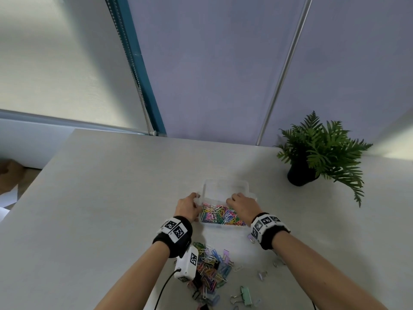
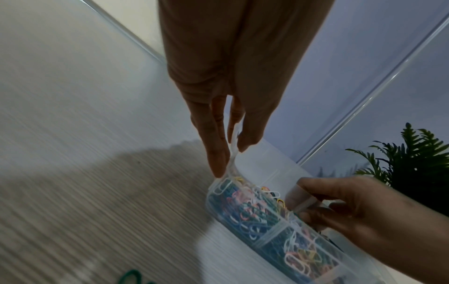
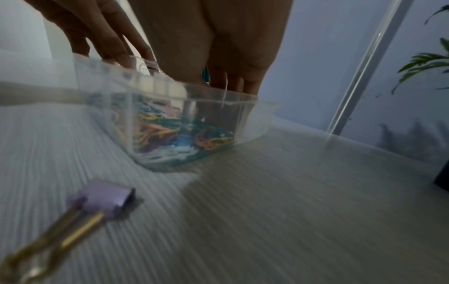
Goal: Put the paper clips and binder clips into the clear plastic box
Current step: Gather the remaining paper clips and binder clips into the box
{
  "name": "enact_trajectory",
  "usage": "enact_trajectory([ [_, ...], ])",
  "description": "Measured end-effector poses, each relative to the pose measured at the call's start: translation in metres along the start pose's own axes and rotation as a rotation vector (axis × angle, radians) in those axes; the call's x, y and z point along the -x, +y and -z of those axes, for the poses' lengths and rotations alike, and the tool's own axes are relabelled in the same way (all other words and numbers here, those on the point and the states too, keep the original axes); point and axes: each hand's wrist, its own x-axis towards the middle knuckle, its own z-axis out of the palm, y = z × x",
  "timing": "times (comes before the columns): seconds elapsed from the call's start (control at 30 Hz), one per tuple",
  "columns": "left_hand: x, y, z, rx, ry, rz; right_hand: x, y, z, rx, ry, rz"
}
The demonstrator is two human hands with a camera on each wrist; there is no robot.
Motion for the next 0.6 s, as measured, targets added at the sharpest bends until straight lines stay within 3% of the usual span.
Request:
enact_trajectory([
  [0.23, -0.002, 0.0, -0.002, -0.014, -0.01, -0.007, -0.012, 0.0, 0.004, -0.203, 0.054, -0.02],
  [0.6, -0.003, -0.002, -0.003, -0.013, -0.017, -0.011, -0.02, -0.006, -0.003, -0.156, 0.102, -0.05],
])
